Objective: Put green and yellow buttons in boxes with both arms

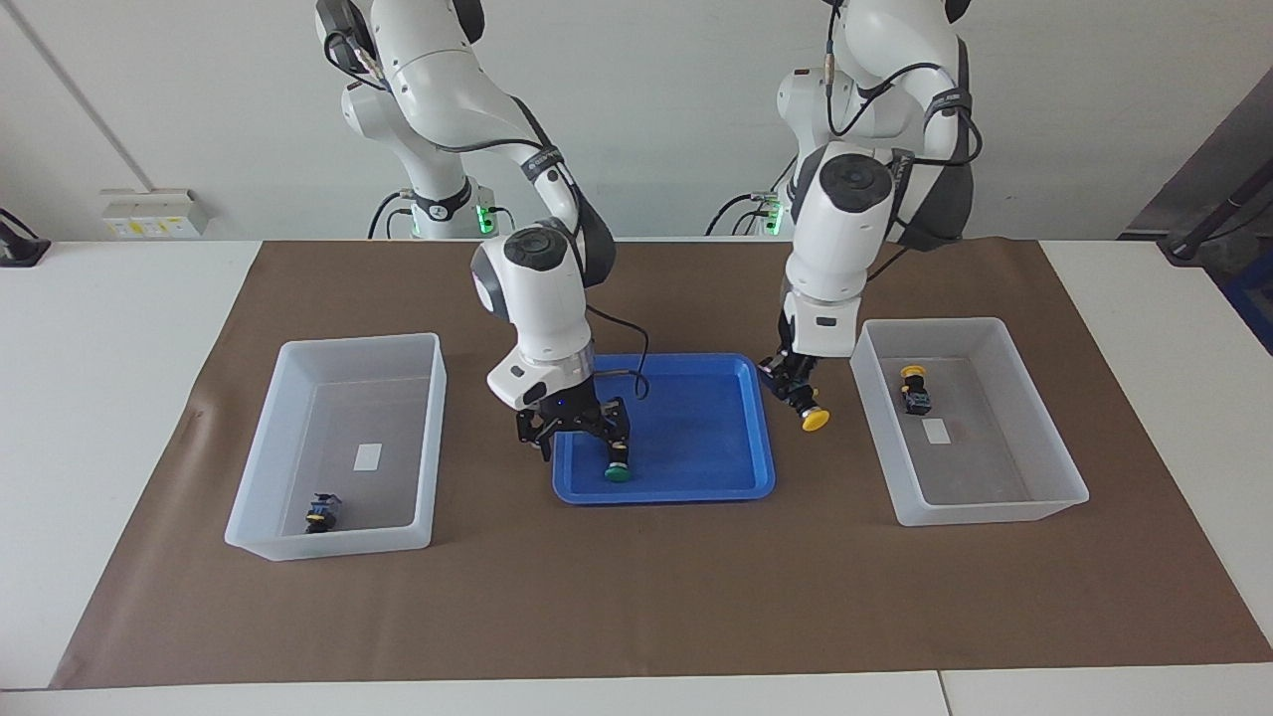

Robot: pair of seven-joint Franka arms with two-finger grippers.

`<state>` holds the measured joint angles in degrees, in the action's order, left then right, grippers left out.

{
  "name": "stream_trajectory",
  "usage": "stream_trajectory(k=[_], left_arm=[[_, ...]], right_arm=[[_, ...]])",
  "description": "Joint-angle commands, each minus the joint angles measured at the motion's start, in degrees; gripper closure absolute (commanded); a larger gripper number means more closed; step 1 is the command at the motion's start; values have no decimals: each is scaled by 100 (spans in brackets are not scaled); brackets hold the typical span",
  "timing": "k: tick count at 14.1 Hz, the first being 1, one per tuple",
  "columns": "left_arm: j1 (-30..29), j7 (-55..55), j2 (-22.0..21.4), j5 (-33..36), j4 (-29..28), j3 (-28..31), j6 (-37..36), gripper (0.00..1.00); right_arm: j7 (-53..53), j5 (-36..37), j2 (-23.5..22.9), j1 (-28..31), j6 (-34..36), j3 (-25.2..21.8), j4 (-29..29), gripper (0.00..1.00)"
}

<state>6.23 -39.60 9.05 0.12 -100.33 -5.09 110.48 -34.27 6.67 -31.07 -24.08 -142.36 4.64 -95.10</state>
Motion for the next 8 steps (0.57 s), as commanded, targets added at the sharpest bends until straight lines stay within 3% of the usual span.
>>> stream_trajectory(k=[1, 2, 3, 4, 6, 8], left_arm=[[-691, 1204, -148, -258, -371, -53, 332, 100], [-867, 1539, -210, -267, -634, -44, 647, 100], [-1061, 1812, -280, -267, -924, -53, 1033, 100], [-1176, 2120, -289, -267, -1170, -44, 1351, 100], [-1299, 2499, -62, -258, -1287, -36, 1844, 100], [-1326, 2667, 299, -249, -1356, -27, 2397, 100]], right_arm=[[17, -61, -136, -70, -81, 28, 79, 9], [16, -69, -136, -123, -81, 28, 18, 24], [16, -61, -127, -132, -20, 28, -35, 48], [-10, -8, -127, -176, -11, 28, -88, 62], [-80, 1, -92, -290, 42, 28, -158, 100], [-107, 18, 65, -256, 77, -7, -272, 100]])
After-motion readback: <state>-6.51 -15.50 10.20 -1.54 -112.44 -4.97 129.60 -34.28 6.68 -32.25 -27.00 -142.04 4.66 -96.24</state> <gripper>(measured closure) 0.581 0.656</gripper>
